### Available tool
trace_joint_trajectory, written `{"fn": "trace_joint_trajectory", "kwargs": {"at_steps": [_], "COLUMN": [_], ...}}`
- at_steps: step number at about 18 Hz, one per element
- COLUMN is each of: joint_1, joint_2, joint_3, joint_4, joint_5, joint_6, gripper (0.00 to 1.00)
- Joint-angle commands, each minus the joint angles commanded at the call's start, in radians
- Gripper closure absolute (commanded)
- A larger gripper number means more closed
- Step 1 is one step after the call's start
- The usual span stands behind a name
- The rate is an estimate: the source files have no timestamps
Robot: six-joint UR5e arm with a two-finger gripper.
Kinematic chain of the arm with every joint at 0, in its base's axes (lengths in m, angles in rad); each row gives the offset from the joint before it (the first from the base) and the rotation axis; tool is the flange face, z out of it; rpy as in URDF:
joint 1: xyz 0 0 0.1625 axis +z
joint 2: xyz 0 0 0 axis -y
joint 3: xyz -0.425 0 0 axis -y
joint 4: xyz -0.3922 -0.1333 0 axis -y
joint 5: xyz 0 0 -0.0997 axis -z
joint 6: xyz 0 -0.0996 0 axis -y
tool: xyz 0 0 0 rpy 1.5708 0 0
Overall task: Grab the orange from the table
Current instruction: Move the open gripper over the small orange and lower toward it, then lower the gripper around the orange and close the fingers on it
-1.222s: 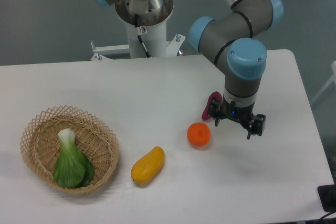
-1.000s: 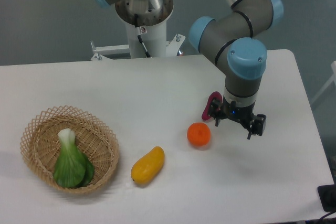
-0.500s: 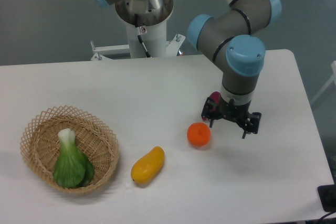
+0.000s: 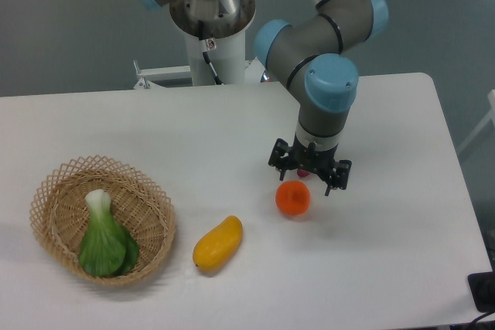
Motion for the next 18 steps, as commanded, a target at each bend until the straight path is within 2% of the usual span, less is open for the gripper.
{"fn": "trace_joint_trajectory", "kwargs": {"at_steps": [2,3,18], "joint_1": [-0.008,-0.009,-0.048], "joint_2": [-0.014,-0.017,-0.084], "joint_3": [-0.02,-0.025,-0.026], "joint_4": [0.063,0.072,0.074], "joint_5": [0.023,0.032,0.112], "joint_6": [0.002,0.0,0.005], "gripper": [0.0,0.0,0.0]}}
